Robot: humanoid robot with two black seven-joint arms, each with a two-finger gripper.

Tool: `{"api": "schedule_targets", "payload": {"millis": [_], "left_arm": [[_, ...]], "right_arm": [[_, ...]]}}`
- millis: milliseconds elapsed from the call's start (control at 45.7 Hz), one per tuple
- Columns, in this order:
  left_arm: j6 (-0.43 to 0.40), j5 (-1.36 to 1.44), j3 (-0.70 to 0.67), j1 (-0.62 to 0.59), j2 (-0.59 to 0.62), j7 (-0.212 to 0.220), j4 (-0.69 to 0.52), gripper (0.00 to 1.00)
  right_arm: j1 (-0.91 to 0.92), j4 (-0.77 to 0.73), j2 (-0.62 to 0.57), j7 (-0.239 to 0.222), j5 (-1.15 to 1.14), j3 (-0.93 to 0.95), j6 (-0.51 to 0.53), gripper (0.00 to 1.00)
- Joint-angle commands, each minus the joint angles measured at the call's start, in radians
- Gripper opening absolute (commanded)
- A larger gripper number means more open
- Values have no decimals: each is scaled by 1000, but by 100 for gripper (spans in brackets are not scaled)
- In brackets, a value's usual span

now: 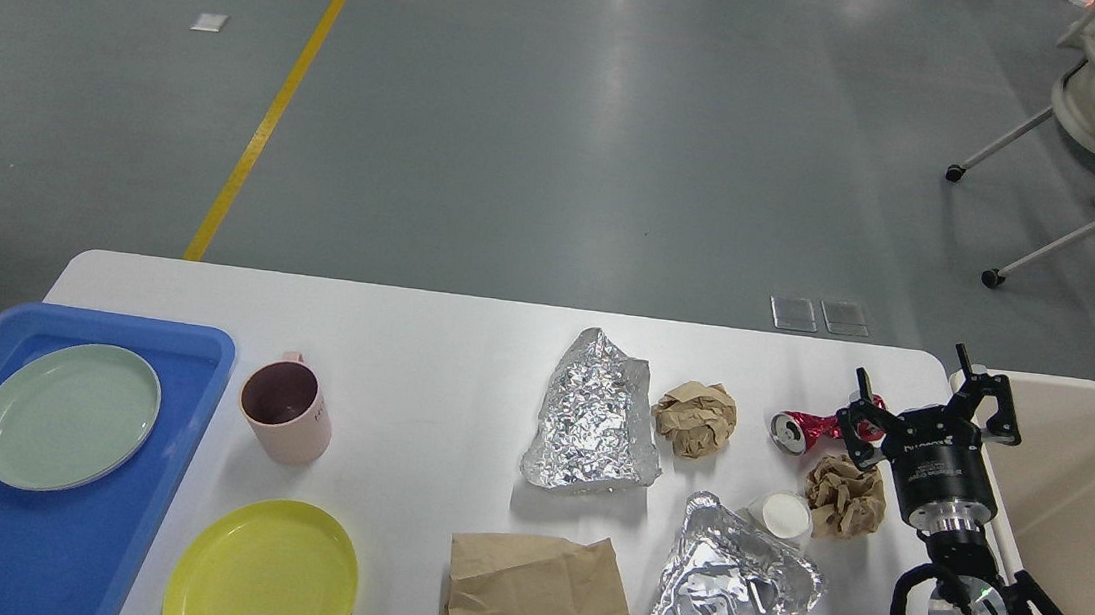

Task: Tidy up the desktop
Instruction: 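Release the dark green mug in the tray corner nearest the robot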

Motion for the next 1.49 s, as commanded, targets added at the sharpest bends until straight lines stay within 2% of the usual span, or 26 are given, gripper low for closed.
{"api": "schedule_targets", "payload": {"millis": [0,416,526,591,635,723,745,854,1007,1073,1182,1204,1248,1270,1401,1467], "left_arm": [[-1,-3,0,6,-2,-1,-1,27],[28,-5,-55,78,-37,2,2,27],[30,-5,-55,78,-34,2,2,30],[40,-6,-54,78,-31,2,4,37],[51,-8,-54,78,-28,2,4,45],[59,-34,-55,76,-26,-1,4,80],[59,-50,-54,78,-26,-1,2,84],[43,-139,-49,80,-25,0,1,91],[42,-170,-44,83,-22,-3,1,93],[42,-170,-43,83,-22,3,1,86],[20,-166,-31,81,-18,22,1,49],[10,-166,-25,80,-18,25,1,37],[-18,-164,-14,73,-18,32,1,4],[-30,-164,-8,70,-18,38,1,0],[-41,-169,-3,57,-15,86,2,0],[-44,-167,-3,57,-9,91,2,0]], "right_arm": [[0,0,0,0,0,0,0,100],[0,0,0,0,0,0,0,100],[0,0,0,0,0,0,0,100],[0,0,0,0,0,0,0,100],[0,0,0,0,0,0,0,100],[0,0,0,0,0,0,-1,100],[0,0,0,0,0,0,0,100],[0,0,0,0,0,0,0,100],[0,0,0,0,0,0,0,100],[0,0,0,0,0,0,0,100],[0,0,0,0,0,0,0,100],[0,0,0,0,0,0,0,100],[0,0,0,0,0,0,0,100],[0,0,0,0,0,0,0,100],[0,0,0,0,0,0,0,100],[0,0,0,0,0,0,0,100]]}}
